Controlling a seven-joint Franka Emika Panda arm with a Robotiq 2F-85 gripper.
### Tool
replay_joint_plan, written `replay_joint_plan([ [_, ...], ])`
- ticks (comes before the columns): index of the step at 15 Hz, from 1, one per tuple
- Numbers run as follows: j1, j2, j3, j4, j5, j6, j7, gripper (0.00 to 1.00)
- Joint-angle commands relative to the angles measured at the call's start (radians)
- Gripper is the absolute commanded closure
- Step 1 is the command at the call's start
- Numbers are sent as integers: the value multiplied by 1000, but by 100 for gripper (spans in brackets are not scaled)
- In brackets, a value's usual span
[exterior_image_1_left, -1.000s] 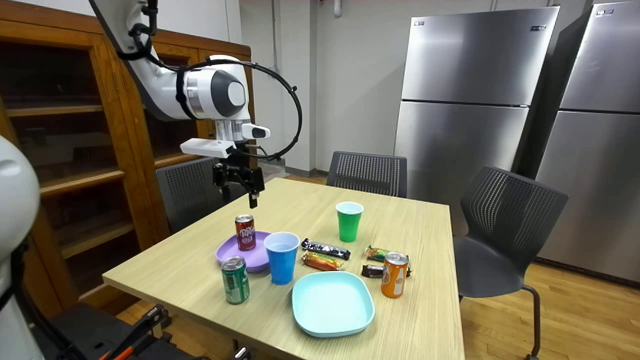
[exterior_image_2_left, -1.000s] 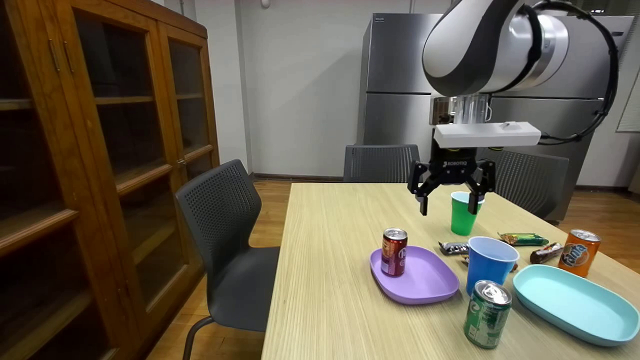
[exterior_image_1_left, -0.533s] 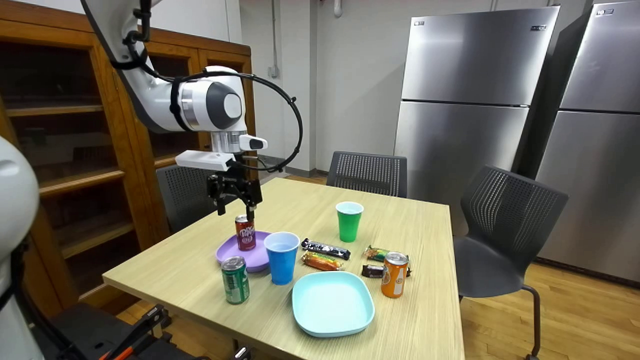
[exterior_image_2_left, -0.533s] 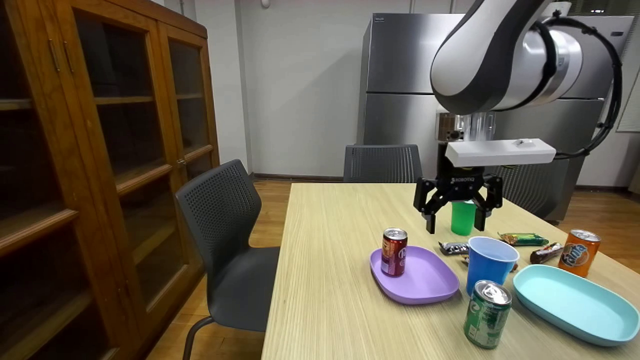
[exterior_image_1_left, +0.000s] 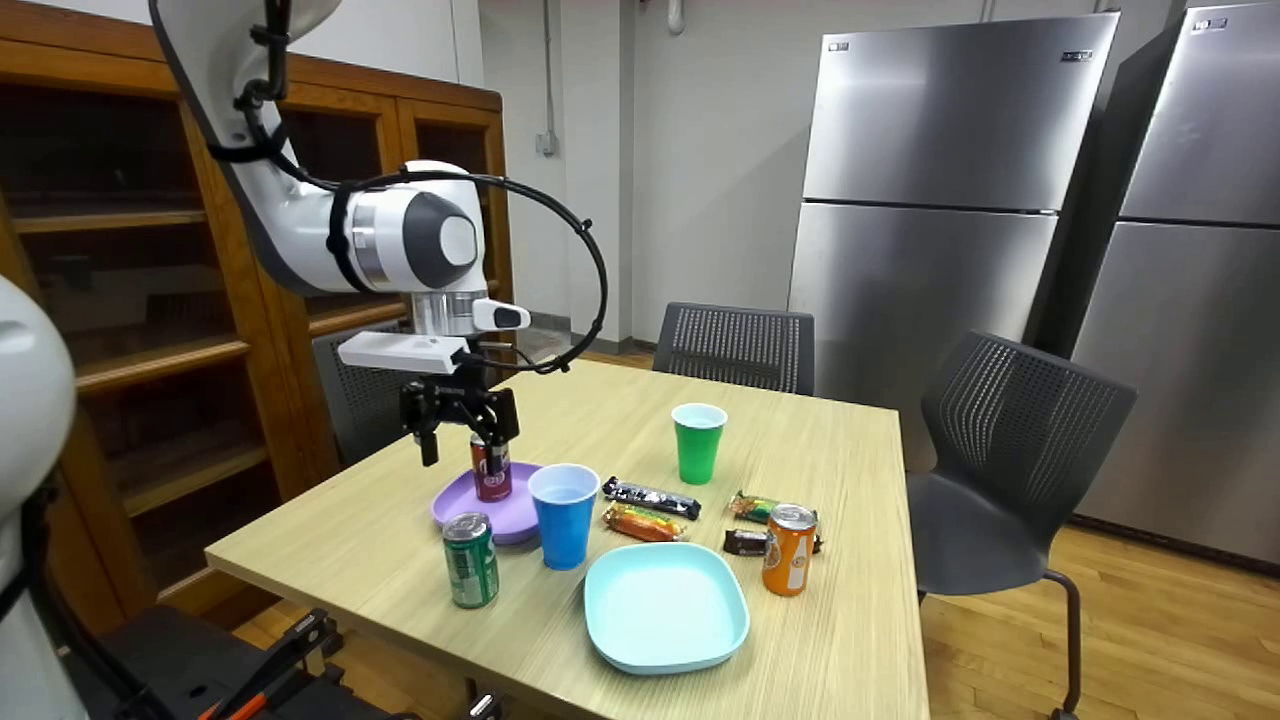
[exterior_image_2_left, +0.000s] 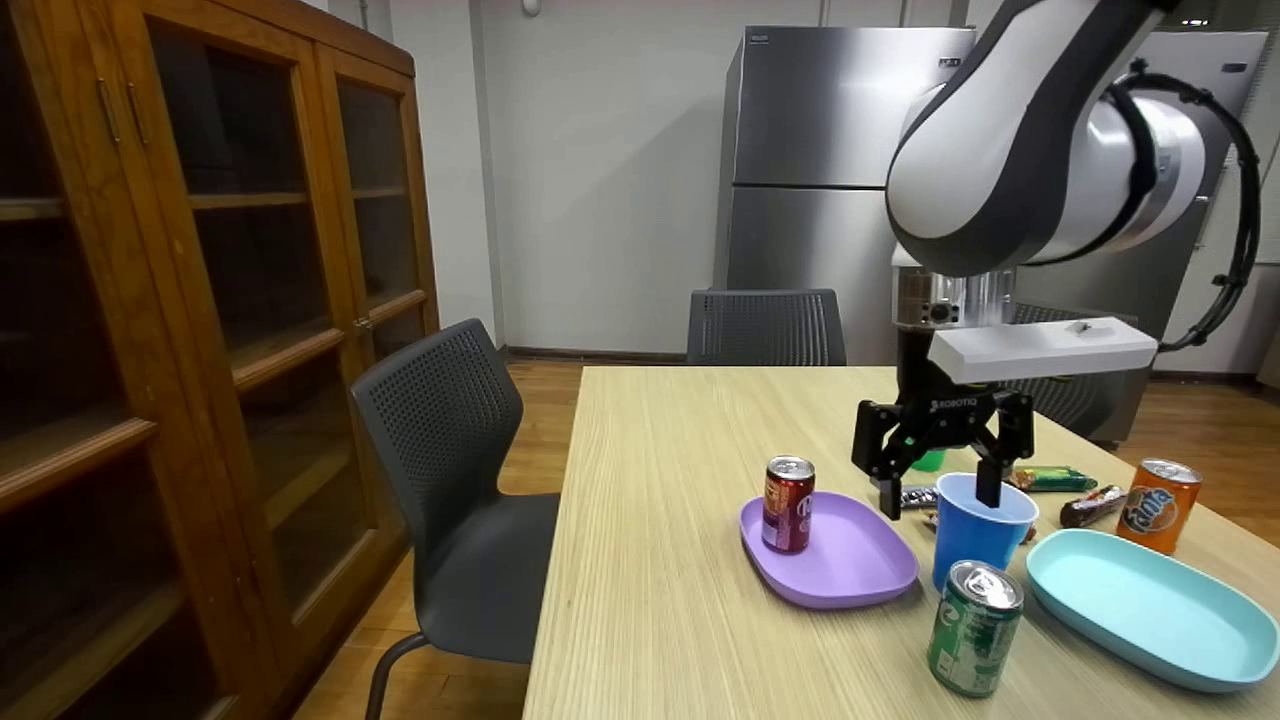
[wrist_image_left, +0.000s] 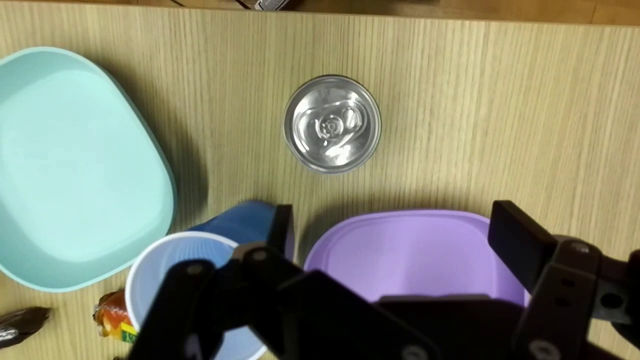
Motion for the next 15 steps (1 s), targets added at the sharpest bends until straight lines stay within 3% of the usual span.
replay_joint_plan([
  [1,-28,5,10,-32,-33,39,-11,0],
  [15,-1,127,-38,-45,-110,105,58,0],
])
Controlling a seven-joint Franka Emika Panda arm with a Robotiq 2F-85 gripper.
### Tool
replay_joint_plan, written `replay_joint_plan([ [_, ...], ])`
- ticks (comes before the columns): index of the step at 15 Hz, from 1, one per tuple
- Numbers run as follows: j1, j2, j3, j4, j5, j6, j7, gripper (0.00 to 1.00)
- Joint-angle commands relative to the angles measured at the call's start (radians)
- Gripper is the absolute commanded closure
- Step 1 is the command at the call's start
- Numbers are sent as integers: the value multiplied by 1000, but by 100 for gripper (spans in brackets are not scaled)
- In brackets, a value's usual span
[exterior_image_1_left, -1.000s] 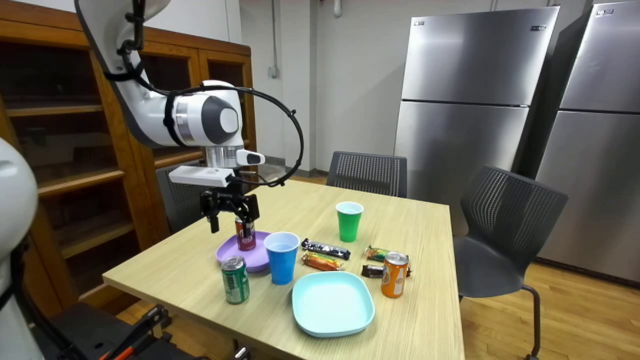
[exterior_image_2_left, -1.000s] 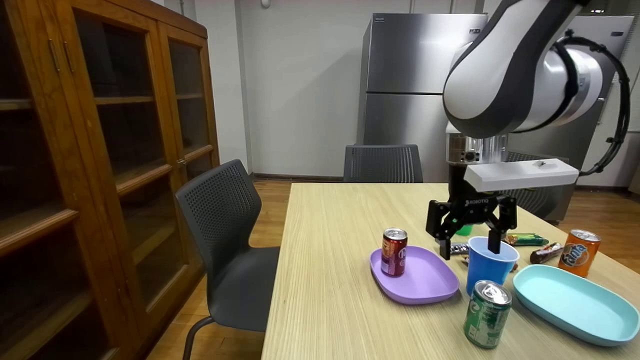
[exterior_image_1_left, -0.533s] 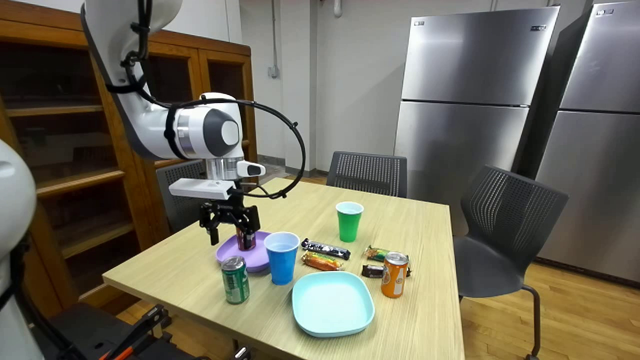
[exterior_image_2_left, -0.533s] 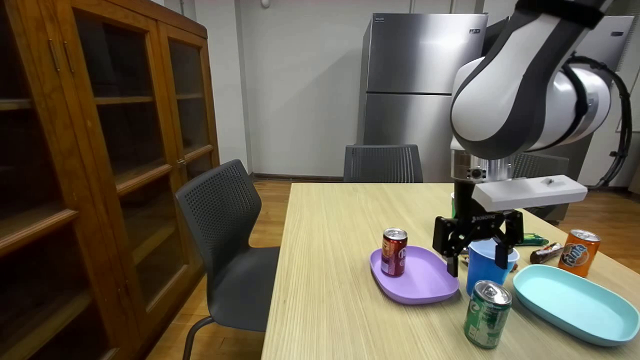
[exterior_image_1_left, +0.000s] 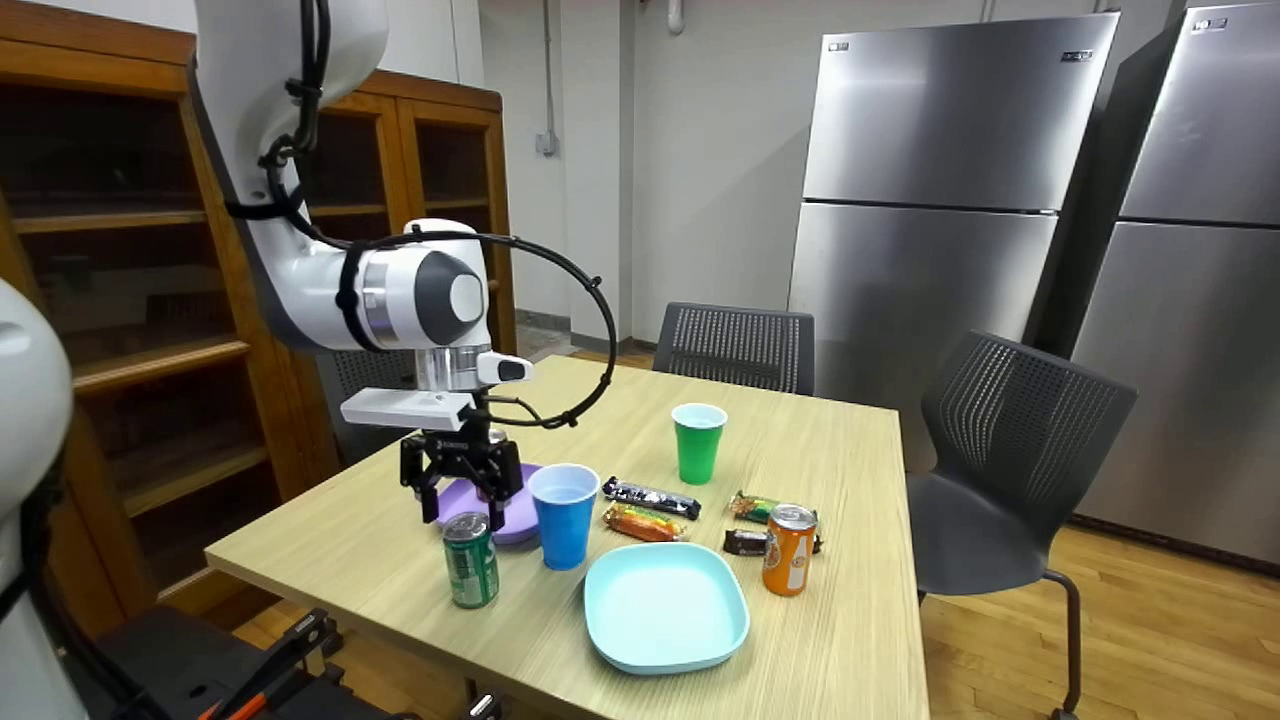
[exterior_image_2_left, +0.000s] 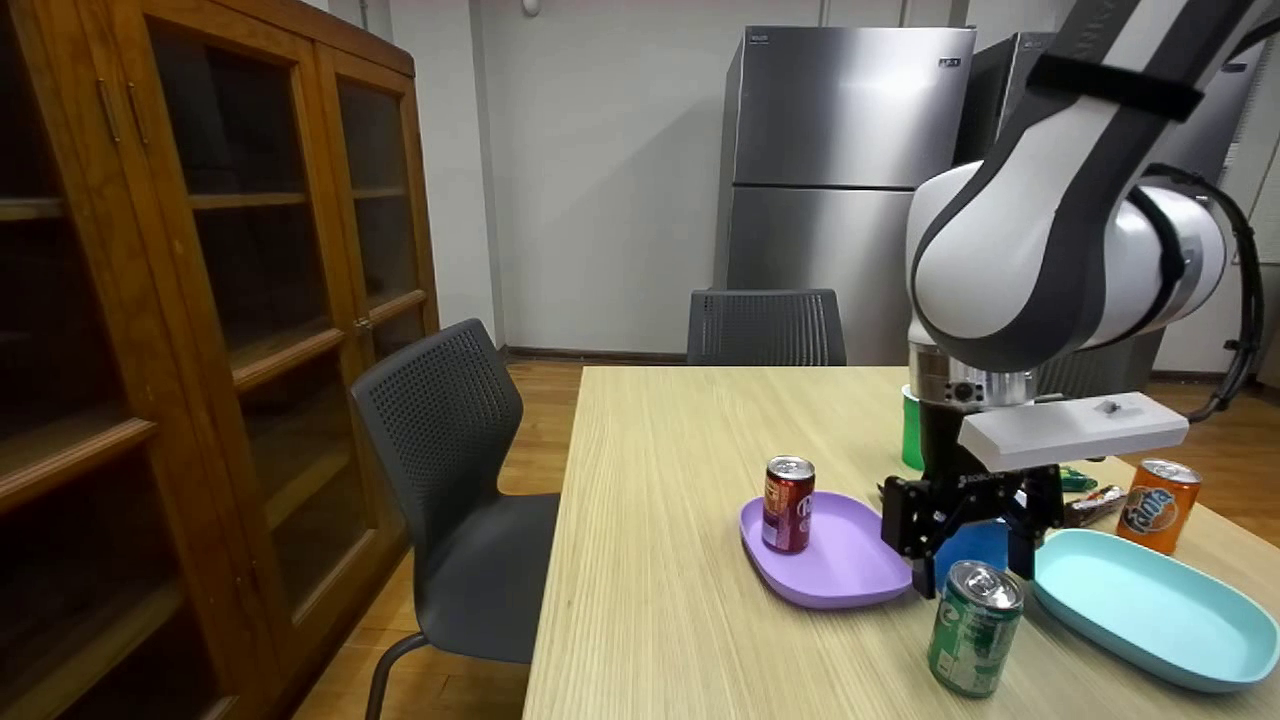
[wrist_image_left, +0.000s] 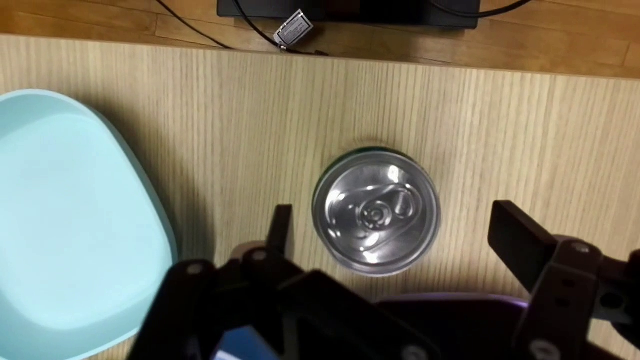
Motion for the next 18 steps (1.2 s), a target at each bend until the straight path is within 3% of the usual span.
replay_joint_plan([
  [1,11,23,-16,-4,-37,19,47,0],
  [7,14,60,-13,7,-11,24,56,0],
  [8,16,61,-15,8,-11,26,63,21],
  [13,18,53,-28,9,-18,31,69,58],
  [18,11,8,-21,-5,-6,25,52,61],
])
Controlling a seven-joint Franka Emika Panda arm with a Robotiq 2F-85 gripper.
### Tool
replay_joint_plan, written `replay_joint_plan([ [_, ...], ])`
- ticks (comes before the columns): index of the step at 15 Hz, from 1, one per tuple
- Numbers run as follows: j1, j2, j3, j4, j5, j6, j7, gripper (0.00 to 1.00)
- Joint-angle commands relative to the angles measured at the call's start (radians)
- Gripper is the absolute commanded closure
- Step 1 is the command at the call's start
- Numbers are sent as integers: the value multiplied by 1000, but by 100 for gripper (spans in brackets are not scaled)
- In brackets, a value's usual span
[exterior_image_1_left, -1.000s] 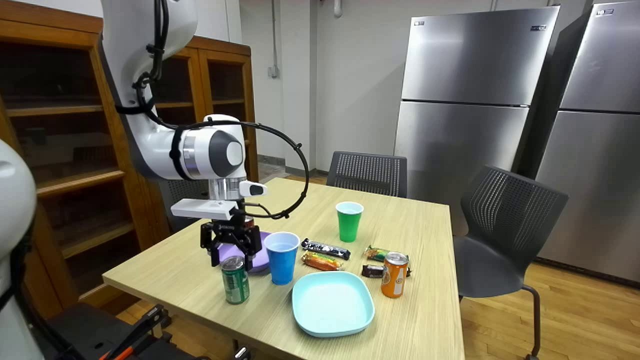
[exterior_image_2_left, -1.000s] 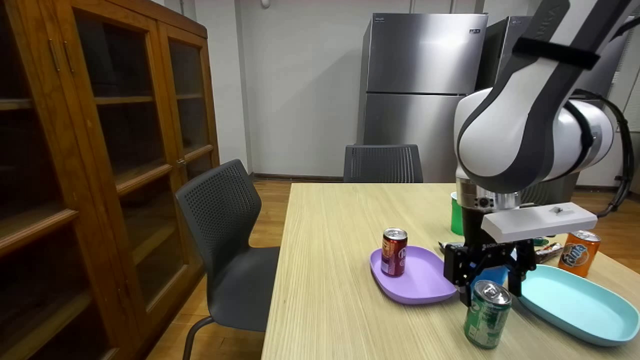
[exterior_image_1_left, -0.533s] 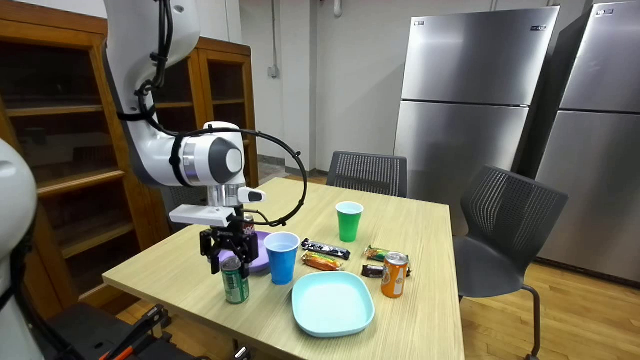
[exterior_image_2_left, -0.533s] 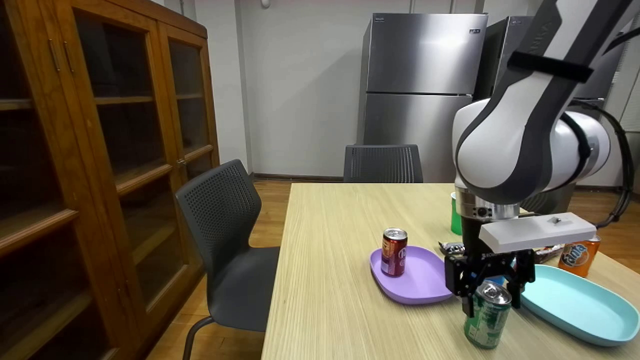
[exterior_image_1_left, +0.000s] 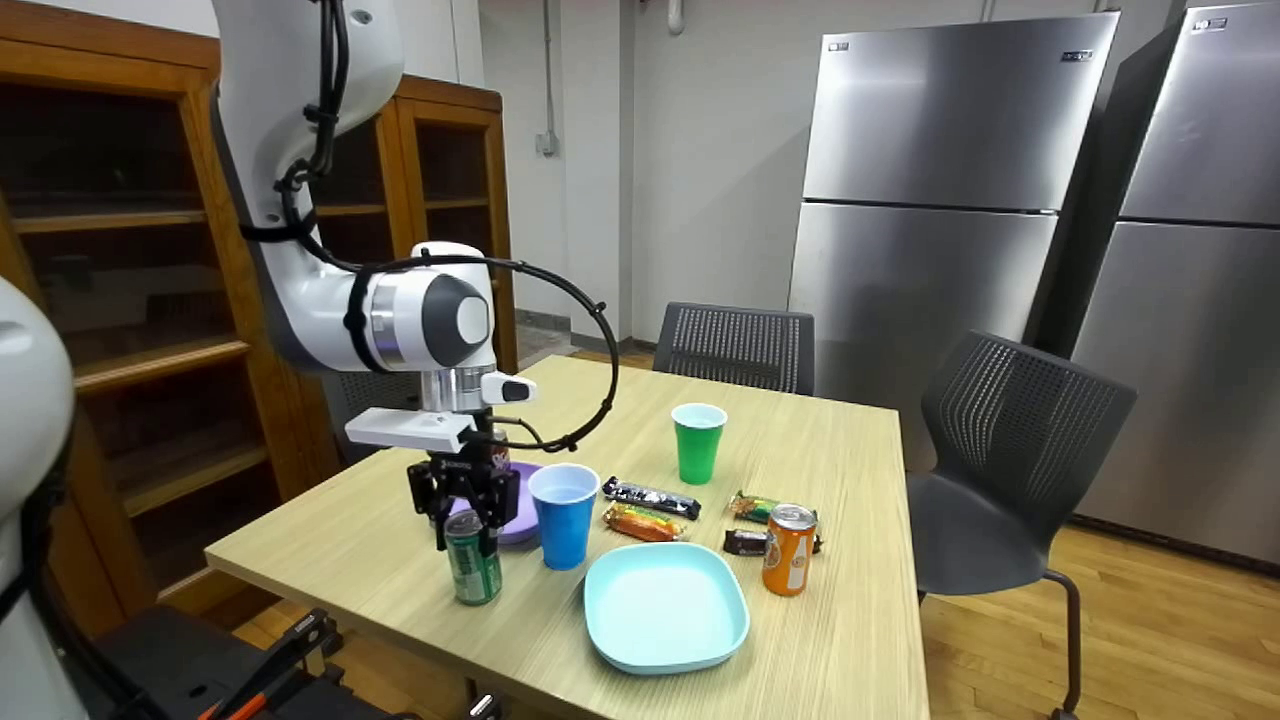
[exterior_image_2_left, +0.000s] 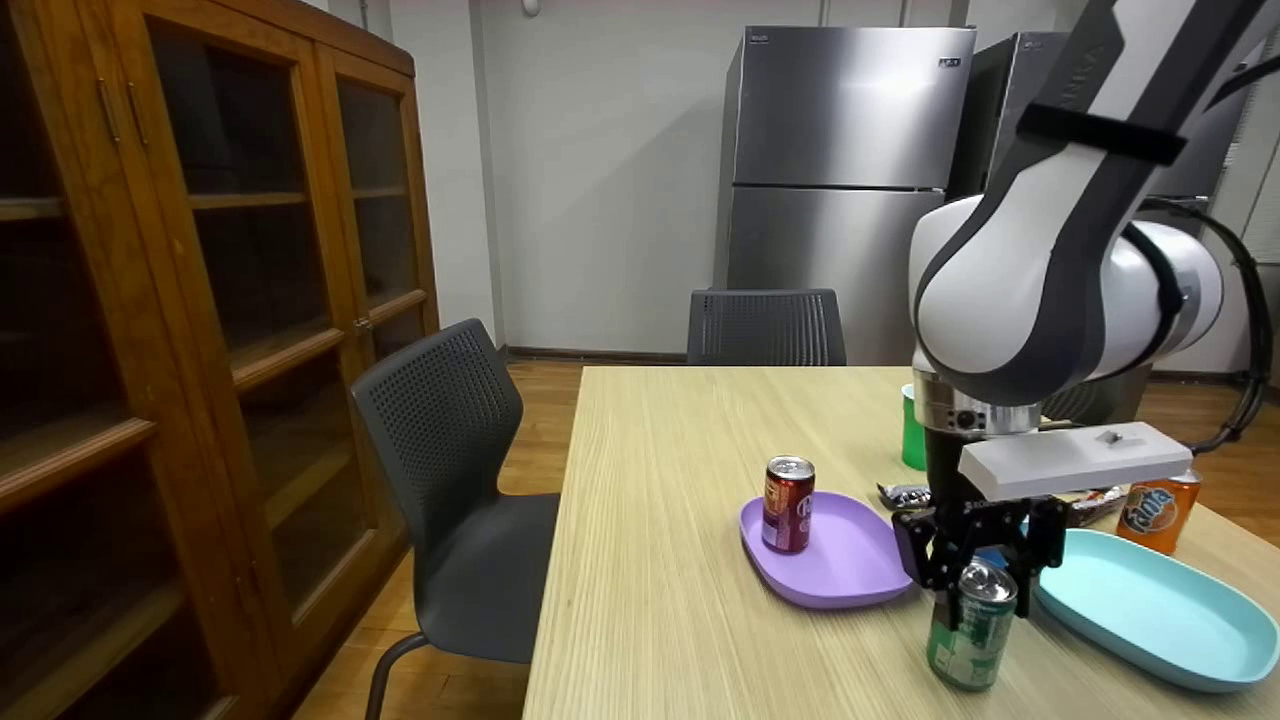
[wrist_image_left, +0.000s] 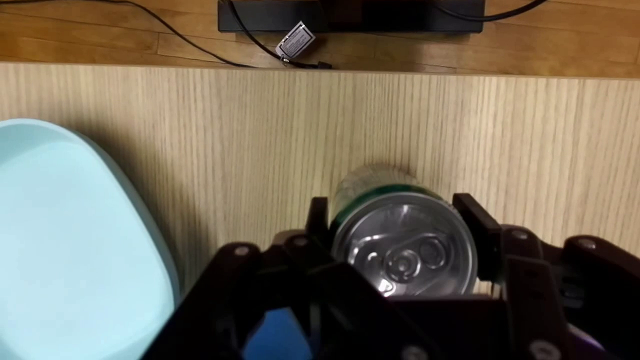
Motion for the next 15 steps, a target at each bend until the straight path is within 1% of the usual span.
replay_joint_plan([
  [1,7,-66,1,-16,-1,-2,14,61],
  [9,-8,-140,27,12,23,0,2,61],
  [11,-11,-140,35,34,33,-1,-1,61],
  [15,-13,-100,45,106,56,-2,0,61],
])
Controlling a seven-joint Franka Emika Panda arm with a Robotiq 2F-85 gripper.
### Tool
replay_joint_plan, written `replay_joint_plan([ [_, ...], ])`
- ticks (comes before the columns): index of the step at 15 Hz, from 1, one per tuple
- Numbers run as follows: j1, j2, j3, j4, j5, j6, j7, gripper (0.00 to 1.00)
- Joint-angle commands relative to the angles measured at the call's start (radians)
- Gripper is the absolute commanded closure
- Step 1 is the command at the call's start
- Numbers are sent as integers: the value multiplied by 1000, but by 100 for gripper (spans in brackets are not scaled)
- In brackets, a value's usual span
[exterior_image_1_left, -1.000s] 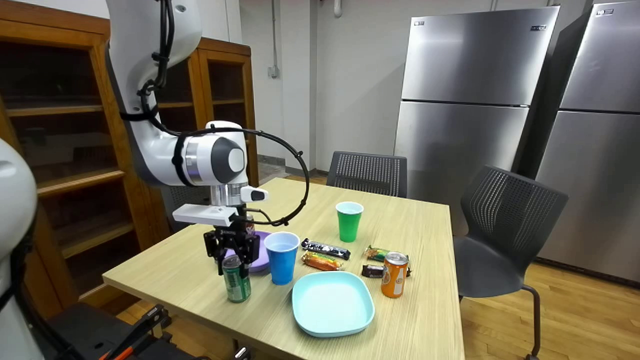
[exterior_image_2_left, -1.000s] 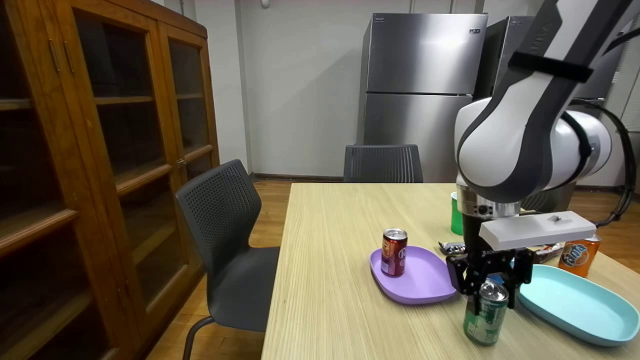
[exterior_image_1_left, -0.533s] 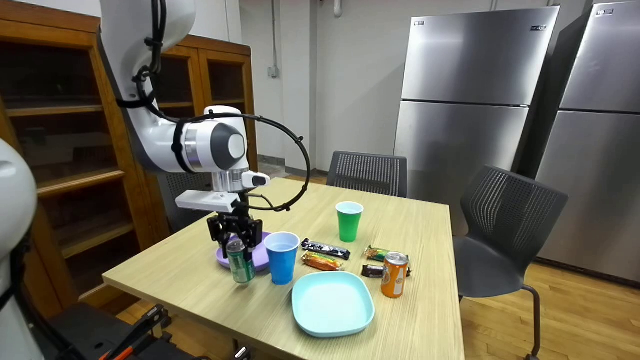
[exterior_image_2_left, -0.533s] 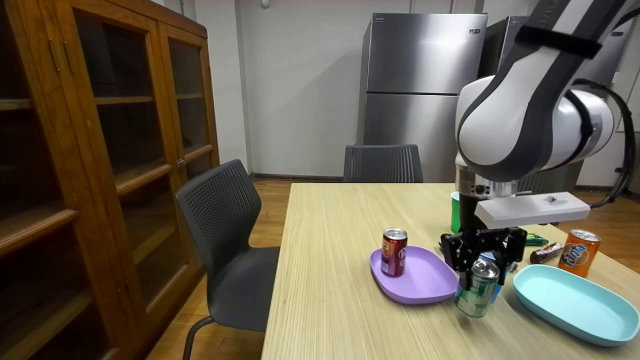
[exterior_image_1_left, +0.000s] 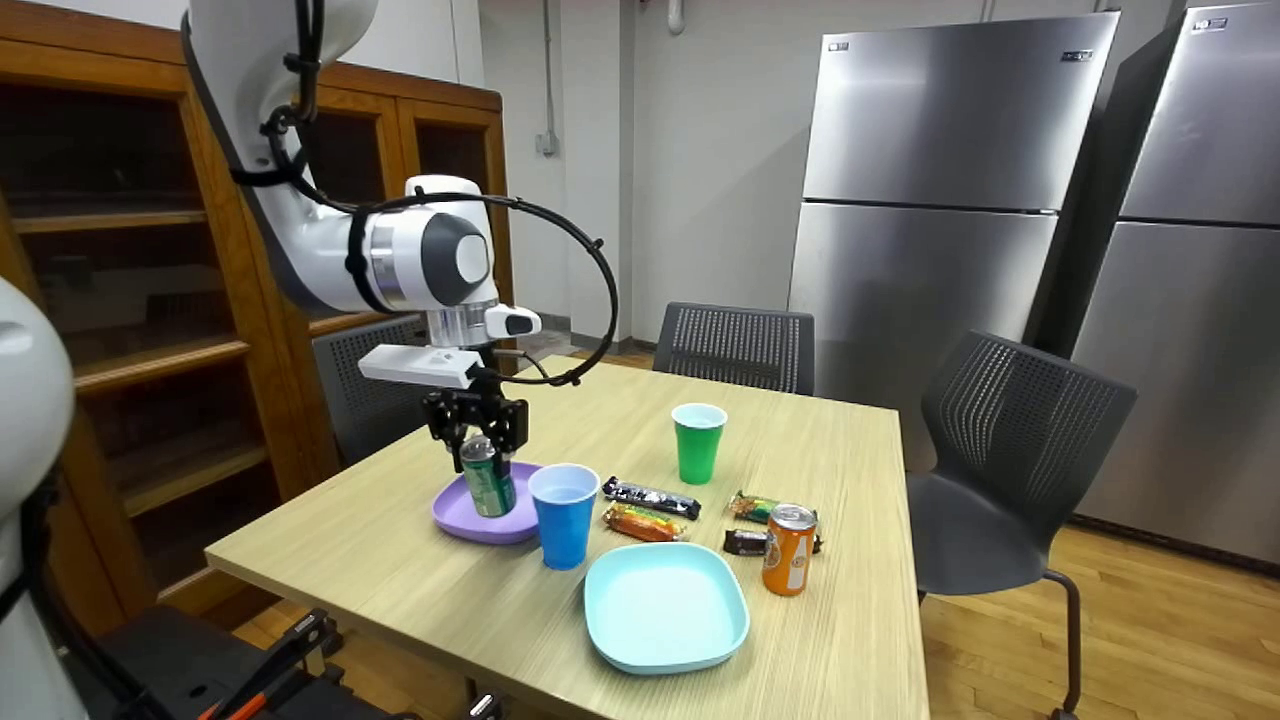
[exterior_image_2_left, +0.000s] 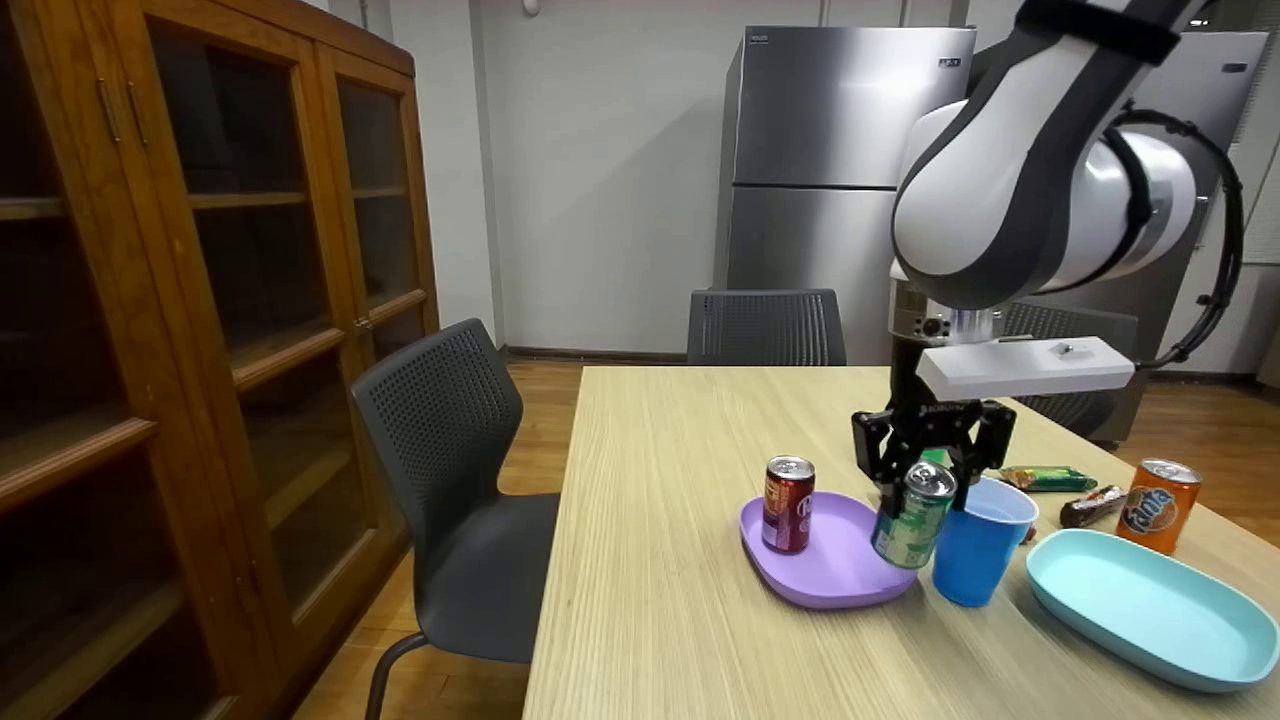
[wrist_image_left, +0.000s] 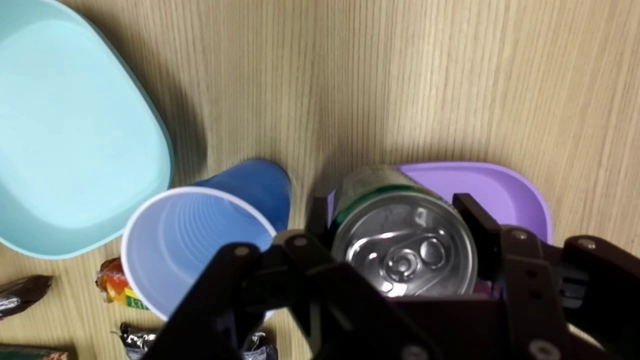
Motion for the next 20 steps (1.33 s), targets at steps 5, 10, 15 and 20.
replay_joint_plan([
  [5,-4,89,7,151,44,-4,35,61],
  [10,23,180,-21,245,44,-1,130,61],
  [15,43,247,-46,312,53,-5,200,61],
  [20,57,303,-60,365,86,-13,242,61],
])
